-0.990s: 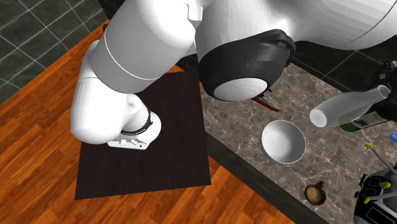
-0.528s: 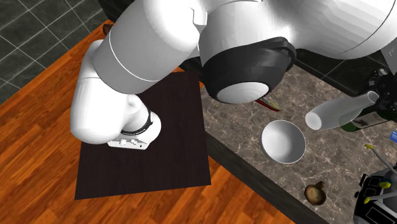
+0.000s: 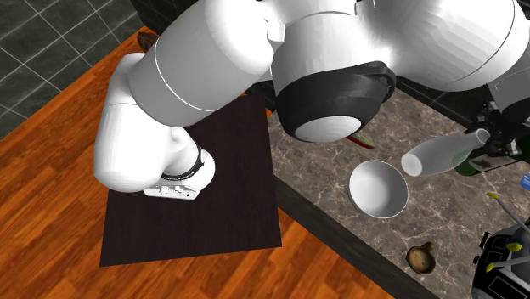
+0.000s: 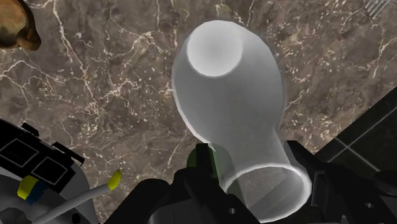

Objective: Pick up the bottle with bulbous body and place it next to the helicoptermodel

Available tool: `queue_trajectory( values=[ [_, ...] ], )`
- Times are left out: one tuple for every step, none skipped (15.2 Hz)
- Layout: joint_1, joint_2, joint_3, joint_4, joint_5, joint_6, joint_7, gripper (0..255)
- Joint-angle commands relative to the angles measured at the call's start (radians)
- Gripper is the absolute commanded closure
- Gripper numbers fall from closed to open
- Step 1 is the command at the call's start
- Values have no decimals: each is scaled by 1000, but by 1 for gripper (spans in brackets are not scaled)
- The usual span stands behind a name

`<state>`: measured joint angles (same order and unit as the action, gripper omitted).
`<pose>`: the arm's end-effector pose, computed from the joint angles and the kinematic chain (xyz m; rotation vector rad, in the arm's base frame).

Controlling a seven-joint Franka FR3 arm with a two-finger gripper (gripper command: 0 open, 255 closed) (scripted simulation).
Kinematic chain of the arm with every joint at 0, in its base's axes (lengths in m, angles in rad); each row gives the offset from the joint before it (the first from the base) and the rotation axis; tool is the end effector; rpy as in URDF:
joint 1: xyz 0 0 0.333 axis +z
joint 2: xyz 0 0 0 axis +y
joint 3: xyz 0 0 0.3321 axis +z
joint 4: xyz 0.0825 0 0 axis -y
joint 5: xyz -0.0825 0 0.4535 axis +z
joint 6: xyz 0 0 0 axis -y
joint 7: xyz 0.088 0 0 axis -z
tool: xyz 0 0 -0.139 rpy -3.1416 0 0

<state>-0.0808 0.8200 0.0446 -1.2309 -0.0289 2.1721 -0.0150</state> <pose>0.8426 -0.0412 0.2361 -3.1318 0.0352 -0.1914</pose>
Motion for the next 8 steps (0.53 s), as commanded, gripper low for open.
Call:
queue_trajectory(
  values=[
    [0, 11, 0, -9, -1, 21, 0, 255],
    [0, 18, -1, -10, -1, 29, 0, 255],
    [1, 30, -1, -13, -1, 44, 1, 255],
    [1, 30, -1, -14, -1, 44, 1, 255],
    [1, 30, -1, -13, -1, 44, 1, 255],
    [1, 30, -1, -13, -1, 44, 1, 255],
    [1, 30, -1, -13, -1, 44, 1, 255],
    [1, 30, -1, -13, -1, 44, 1, 255]
  ],
)
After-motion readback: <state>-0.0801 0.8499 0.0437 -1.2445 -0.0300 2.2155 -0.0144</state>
